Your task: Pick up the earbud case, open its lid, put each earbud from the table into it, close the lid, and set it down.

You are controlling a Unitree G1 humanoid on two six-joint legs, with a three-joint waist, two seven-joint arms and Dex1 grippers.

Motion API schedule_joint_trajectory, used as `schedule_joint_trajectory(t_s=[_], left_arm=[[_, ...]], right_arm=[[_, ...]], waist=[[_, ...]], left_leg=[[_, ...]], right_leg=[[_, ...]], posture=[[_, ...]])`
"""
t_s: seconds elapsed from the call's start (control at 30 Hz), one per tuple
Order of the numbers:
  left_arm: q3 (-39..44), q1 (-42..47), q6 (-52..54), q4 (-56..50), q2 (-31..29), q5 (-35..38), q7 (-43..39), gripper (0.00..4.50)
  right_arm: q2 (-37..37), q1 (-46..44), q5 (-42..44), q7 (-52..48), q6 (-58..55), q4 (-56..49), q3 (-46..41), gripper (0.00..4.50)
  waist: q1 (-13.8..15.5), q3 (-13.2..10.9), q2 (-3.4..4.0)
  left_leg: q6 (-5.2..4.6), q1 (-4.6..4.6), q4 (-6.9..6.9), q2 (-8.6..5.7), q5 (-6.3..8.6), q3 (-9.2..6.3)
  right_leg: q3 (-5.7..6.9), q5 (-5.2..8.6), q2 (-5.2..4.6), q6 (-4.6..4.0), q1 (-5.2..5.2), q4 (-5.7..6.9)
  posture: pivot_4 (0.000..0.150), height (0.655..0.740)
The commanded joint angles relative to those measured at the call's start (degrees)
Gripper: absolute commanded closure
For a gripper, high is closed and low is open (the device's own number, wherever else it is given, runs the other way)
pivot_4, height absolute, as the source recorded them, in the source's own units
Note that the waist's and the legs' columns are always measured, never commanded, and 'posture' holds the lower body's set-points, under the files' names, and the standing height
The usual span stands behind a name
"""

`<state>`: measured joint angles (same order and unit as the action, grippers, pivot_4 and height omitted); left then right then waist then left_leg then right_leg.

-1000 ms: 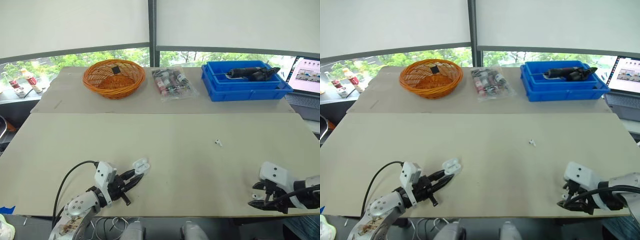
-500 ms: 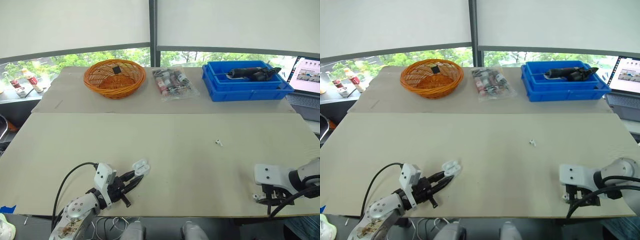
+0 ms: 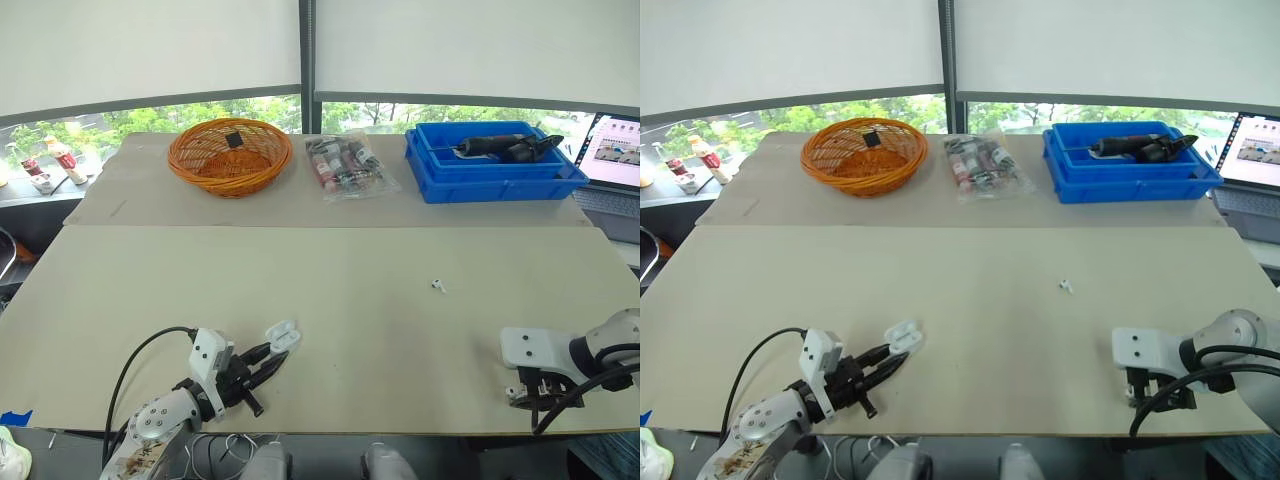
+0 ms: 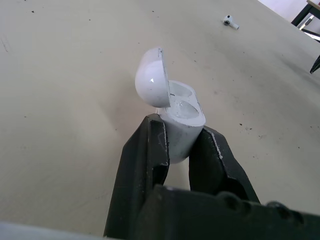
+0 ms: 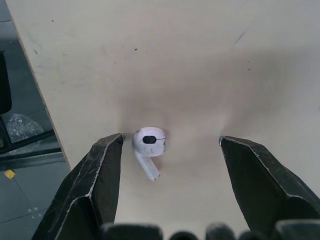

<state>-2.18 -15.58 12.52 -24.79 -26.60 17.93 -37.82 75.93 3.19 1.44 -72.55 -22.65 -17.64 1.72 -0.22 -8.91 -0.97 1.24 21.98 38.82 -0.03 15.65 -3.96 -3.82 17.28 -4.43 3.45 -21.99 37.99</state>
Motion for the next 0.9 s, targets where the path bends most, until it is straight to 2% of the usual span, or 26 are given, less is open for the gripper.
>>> schedule_joint_trajectory(t_s=[0.03,0.13,0.3,0.37,0.63,0.8,0.9], left_arm=[[-0.5,0.0,-1.1,-1.4,0.1,-0.1,-0.1,3.95],[-0.6,0.2,-1.2,-1.2,0.2,-0.1,-0.2,3.95],[-0.7,0.2,-1.1,-1.2,0.2,-0.2,-0.1,3.95],[-0.8,0.2,-1.1,-1.1,0.3,-0.2,0.0,3.95],[-0.5,1.3,-1.8,-0.5,0.4,0.0,-0.4,3.95],[-0.5,5.5,-1.6,-0.2,1.5,1.2,-0.7,3.95],[-1.1,8.6,-1.4,0.2,2.7,1.4,-0.7,3.95]], right_arm=[[0.2,0.4,0.2,-0.7,0.1,-0.9,-0.1,1.08],[0.1,0.3,0.4,-1.0,-0.3,-1.6,0.3,1.92],[-0.3,-0.2,0.3,-1.5,-0.9,-2.3,0.7,3.68],[-0.4,-0.2,0.3,-1.6,-1.1,-2.4,0.7,4.16],[-0.7,-2.1,3.6,-2.0,-3.7,-2.4,-2.7,4.16],[-4.5,-7.8,12.3,-1.1,-13.1,-6.9,-6.0,4.16],[-11.4,-13.8,20.8,2.9,-21.6,-11.3,-7.5,4.16]], waist=[[0.0,0.0,0.00],[0.0,0.0,0.00],[-0.2,0.0,0.00],[-0.2,0.0,0.00],[-0.2,0.0,0.00],[-0.2,0.0,0.00],[-0.2,0.0,-0.01]], left_leg=[[0.00,0.00,0.00,0.00,0.00,0.00],[0.00,0.00,0.00,0.00,0.00,0.00],[0.00,-0.01,0.00,0.01,0.00,0.00],[0.00,-0.01,0.00,0.01,0.00,0.00],[0.00,0.00,0.00,0.00,0.00,0.00],[0.00,0.02,0.00,0.00,0.00,-0.02],[0.00,0.04,0.01,0.00,0.00,-0.05]], right_leg=[[0.00,0.00,0.00,0.00,0.00,0.00],[0.00,0.00,0.00,0.00,0.00,0.00],[0.00,0.00,0.01,0.00,0.00,0.00],[0.00,0.00,0.01,0.00,0.00,0.00],[0.00,0.00,0.00,0.00,0.00,0.01],[0.00,0.00,0.01,0.00,-0.02,0.02],[0.01,0.00,0.02,0.00,-0.03,0.01]], posture=[[0.150,0.7400],[0.150,0.7400],[0.150,0.7400],[0.150,0.7400],[0.150,0.7400],[0.150,0.7400],[0.150,0.7400]])
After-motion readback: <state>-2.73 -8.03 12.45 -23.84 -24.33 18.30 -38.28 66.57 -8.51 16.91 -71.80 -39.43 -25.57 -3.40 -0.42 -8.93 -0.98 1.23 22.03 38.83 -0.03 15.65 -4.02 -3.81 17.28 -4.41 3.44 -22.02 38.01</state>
